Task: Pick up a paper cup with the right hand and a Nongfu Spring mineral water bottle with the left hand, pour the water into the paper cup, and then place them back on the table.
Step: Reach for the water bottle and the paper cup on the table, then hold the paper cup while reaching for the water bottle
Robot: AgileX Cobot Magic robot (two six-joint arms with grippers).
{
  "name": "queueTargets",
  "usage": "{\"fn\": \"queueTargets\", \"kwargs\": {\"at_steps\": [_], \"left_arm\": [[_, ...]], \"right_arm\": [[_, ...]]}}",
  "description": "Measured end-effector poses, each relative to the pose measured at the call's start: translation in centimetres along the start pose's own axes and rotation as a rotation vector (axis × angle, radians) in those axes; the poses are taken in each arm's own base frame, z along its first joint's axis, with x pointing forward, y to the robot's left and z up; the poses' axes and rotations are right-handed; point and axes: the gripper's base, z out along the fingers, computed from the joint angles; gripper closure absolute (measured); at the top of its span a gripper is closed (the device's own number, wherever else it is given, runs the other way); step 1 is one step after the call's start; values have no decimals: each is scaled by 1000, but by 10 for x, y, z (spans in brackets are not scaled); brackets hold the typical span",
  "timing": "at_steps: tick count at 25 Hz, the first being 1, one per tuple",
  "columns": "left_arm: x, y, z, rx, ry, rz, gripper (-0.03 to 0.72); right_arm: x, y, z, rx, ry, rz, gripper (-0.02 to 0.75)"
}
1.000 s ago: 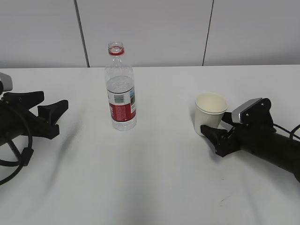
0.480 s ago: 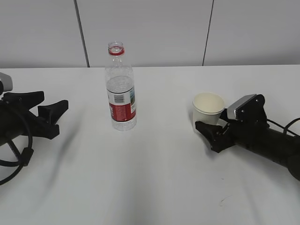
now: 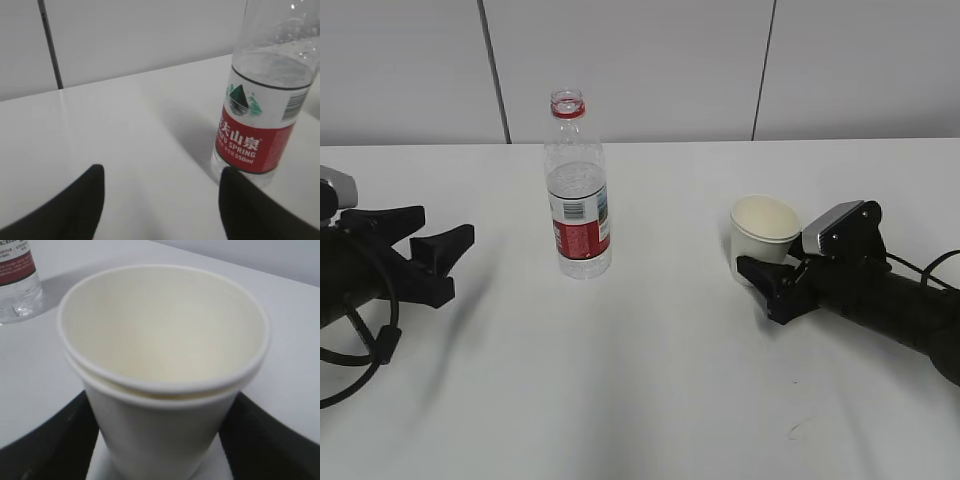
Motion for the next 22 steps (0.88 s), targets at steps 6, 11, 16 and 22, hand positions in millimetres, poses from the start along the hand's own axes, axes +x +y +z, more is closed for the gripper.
{"fn": "queueTargets", "kwargs": {"at_steps": [6,11,16,22], "left_arm": [[-7,0,12,54,8,11,211],[-17,-9,30,103,22,43,191],[-13,-23,51,163,44,35,151],[-6,-34,74,210,48,13,103]], "right_arm": [[0,0,0,0,-2,0,249],[0,0,0,0,-2,0,250],[0,0,0,0,-2,0,250],[0,0,0,0,-2,0,251]]}}
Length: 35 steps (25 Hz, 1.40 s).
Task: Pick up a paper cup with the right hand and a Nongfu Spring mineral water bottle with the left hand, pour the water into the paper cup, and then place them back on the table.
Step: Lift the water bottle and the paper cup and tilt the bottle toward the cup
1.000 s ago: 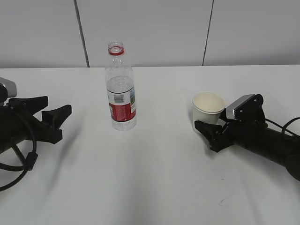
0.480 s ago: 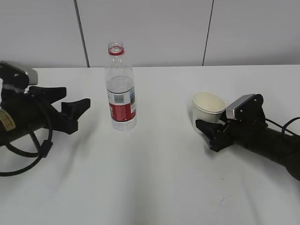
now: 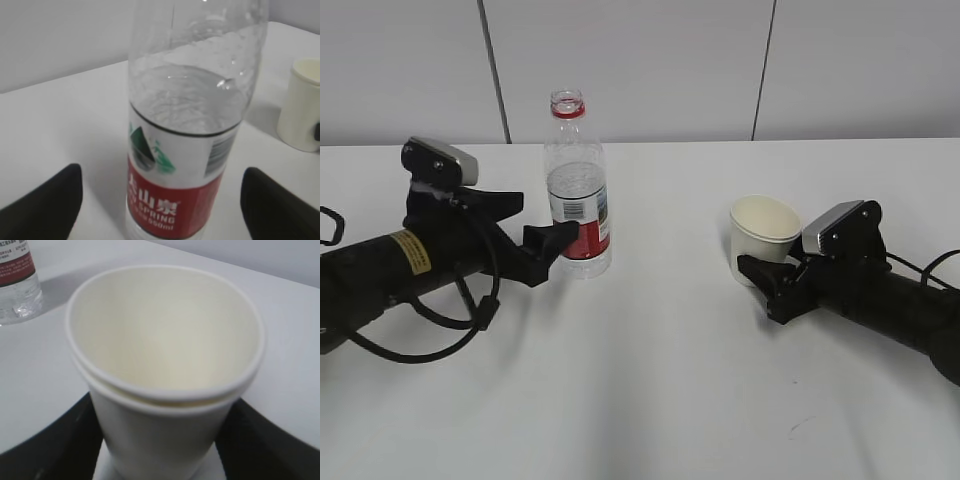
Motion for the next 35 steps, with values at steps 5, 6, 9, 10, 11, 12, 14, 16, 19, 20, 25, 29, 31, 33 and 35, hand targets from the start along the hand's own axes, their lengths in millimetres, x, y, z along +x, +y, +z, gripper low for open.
{"fn": "queueTargets", "kwargs": {"at_steps": [5,6,9,10,11,12,14,16,19,20,25,29,31,33,35], "left_arm": [[3,-2,19,26,-12,-21,97],[4,-1,21,30,-20,-28,97],[5,0,29,40,-47,-46,95],[7,1,31,42,-48,-50,95],[8,2,34,42,-47,-52,95],[10,3,36,42,-46,-54,95],[11,4,40,43,-48,-61,95],[11,5,43,44,-55,-62,95],[13,7,49,46,-59,-61,95],[15,8,51,46,-58,-63,95],[20,8,53,46,-46,-68,106],[20,9,53,46,-47,-68,136],[20,9,53,46,-47,-68,168],[20,9,53,46,-47,-68,213],[20,9,53,46,-47,-68,237]], "right_arm": [[0,0,0,0,0,0,251],[0,0,0,0,0,0,251],[0,0,0,0,0,0,251],[0,0,0,0,0,0,251],[0,0,0,0,0,0,251],[0,0,0,0,0,0,251],[0,0,0,0,0,0,251],[0,0,0,0,0,0,251],[0,0,0,0,0,0,251],[0,0,0,0,0,0,251],[0,0,0,0,0,0,251],[0,0,0,0,0,0,251],[0,0,0,0,0,0,251],[0,0,0,0,0,0,251],[0,0,0,-4,0,-2,251]]}}
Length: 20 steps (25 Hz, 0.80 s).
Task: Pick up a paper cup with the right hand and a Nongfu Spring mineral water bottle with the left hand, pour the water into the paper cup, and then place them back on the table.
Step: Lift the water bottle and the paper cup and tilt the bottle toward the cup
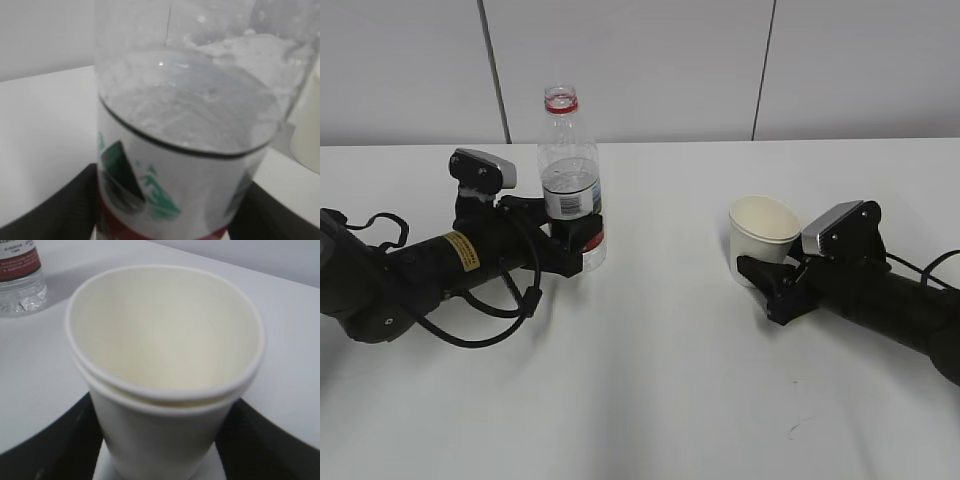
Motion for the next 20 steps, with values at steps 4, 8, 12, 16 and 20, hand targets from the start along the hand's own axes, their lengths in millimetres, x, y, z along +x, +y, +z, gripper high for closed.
{"fn": "queueTargets", "kwargs": {"at_steps": [4,8,12,16,20], "left_arm": [[0,0,0,-1,2,-1,246],[-2,1,0,-7,13,14,249],[-12,1,-3,-37,70,77,249],[-22,2,-7,-57,129,134,250],[-34,1,-11,-64,148,198,249]], "right_arm": [[0,2,0,-23,0,-10,251],[-11,2,-1,-38,-24,-38,251],[-18,5,-3,-83,-42,-56,251],[-20,8,-3,-115,-45,-50,251],[-21,12,-2,-142,-45,-44,251]]}}
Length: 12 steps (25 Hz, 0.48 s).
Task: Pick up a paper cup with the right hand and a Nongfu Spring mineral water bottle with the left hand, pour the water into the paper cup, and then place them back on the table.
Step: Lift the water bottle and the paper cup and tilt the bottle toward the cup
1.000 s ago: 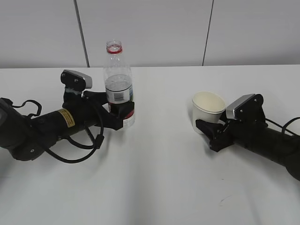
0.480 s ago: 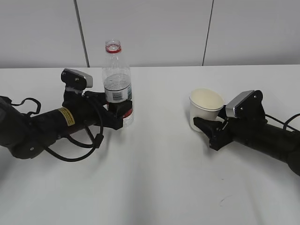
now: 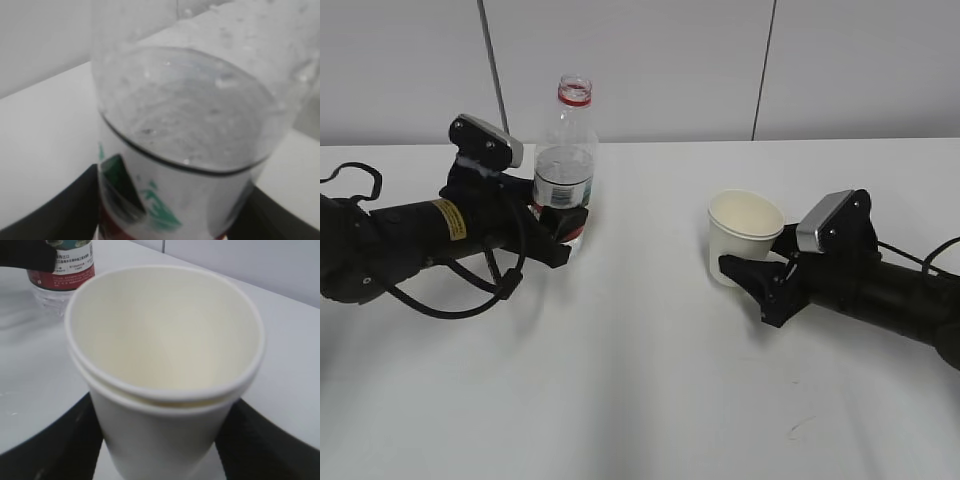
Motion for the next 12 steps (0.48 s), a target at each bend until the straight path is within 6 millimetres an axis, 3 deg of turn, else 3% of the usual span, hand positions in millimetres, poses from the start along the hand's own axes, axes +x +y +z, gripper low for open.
{"fn": "queueTargets", "kwargs": {"at_steps": [12], "left_arm": [[-25,5,-15,-42,20,204,279]], "right_arm": [[-16,23,26,-91,-19,-35,251]]}}
